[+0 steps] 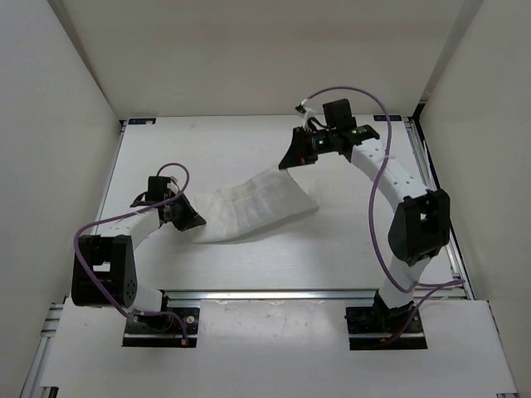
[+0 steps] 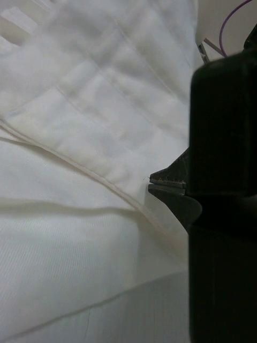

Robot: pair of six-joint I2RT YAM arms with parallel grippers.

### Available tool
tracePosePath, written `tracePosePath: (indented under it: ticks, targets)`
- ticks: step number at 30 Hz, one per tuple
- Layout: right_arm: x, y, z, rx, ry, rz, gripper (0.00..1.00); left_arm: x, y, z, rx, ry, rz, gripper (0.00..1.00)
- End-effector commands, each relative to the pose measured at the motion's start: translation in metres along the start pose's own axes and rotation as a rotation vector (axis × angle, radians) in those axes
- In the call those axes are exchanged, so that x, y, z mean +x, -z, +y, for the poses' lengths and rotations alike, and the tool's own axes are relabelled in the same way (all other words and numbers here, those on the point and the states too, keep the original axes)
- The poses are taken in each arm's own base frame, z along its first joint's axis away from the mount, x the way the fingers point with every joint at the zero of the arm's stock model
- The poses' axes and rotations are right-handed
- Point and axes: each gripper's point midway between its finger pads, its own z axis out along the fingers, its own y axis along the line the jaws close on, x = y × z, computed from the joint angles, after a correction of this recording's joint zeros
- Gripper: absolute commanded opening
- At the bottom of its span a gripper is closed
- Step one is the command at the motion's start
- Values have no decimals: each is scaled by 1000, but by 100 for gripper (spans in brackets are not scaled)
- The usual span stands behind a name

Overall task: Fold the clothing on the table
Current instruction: Fold the skirt

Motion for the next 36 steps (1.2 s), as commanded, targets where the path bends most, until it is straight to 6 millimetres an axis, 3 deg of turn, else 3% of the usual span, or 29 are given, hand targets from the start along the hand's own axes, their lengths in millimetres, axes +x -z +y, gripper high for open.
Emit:
tracePosePath:
  ticks: [1,2,4,5,7,10,11,13,18,21,31,36]
  targets:
    - [-27,1,-46,51,-33,-34,0,-5,5,-11,29,-17,-10,0]
    - [-35,3,-59,65,-45,-48,0,-6,4,-10,26,-22,-9,0]
    - [-23,-19,-104,91,-135,-3,0,-5,4,-6,16,-12,-5,0]
    - [-30,-19,-117,107,-145,-16,0,-8,5,-8,14,-20,-11,0]
    - [-16,-43,-170,150,-239,27,0,-10,8,-10,12,-29,-14,0]
    - [-24,-60,-210,180,-313,-20,0,-7,8,-7,-7,-40,0,0]
    - [-16,-64,-220,173,-347,-6,0,-5,9,-6,-14,-44,9,0]
    - [-25,-69,-218,156,-341,-15,0,-3,11,-3,-31,-55,16,0]
    - [-47,-57,-180,183,-185,-30,0,-4,12,1,-32,-36,18,0]
    - [-53,-59,-172,215,-145,-33,0,-2,12,1,-31,-45,15,0]
    - [-66,-73,-179,215,-134,-77,0,7,15,8,-51,-50,34,0]
    - [-74,-86,-202,234,-152,-130,0,12,15,5,-42,-57,53,0]
